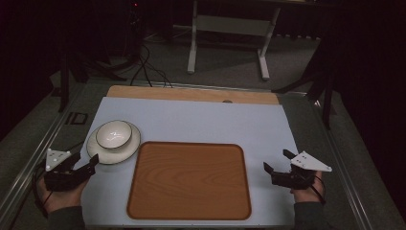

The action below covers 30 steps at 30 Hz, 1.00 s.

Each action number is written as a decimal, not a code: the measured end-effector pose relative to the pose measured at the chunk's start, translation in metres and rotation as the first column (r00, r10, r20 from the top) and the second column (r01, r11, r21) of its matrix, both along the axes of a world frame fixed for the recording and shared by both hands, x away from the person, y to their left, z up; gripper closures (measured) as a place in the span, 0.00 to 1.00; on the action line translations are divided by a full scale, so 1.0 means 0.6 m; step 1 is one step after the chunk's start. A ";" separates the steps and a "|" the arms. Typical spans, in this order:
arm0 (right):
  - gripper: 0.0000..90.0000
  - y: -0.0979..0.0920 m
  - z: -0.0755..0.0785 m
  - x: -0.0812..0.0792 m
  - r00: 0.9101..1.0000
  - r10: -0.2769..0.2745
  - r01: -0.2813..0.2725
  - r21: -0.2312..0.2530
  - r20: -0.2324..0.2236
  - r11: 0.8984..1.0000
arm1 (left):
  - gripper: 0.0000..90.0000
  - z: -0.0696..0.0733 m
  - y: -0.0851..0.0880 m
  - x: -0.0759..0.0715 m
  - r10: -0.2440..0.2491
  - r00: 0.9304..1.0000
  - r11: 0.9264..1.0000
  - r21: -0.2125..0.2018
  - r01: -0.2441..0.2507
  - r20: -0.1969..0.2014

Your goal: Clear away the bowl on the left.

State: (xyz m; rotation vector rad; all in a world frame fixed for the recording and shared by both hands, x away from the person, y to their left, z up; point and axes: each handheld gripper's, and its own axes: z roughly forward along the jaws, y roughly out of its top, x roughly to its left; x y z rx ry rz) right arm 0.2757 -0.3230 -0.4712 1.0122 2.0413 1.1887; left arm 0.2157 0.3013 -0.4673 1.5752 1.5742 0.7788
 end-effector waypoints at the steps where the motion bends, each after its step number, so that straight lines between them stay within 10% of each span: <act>1: 0.13 0.000 -0.001 0.000 1.000 -0.004 0.004 -0.002 -0.001 1.000 | 0.43 0.000 -0.001 0.000 -0.004 1.000 1.000 0.001 0.004 -0.003; 30: 0.13 -0.001 -0.002 0.000 1.000 0.001 -0.001 -0.001 0.029 1.000 | 0.42 0.030 -0.002 0.055 -0.028 1.000 0.999 0.034 0.028 0.000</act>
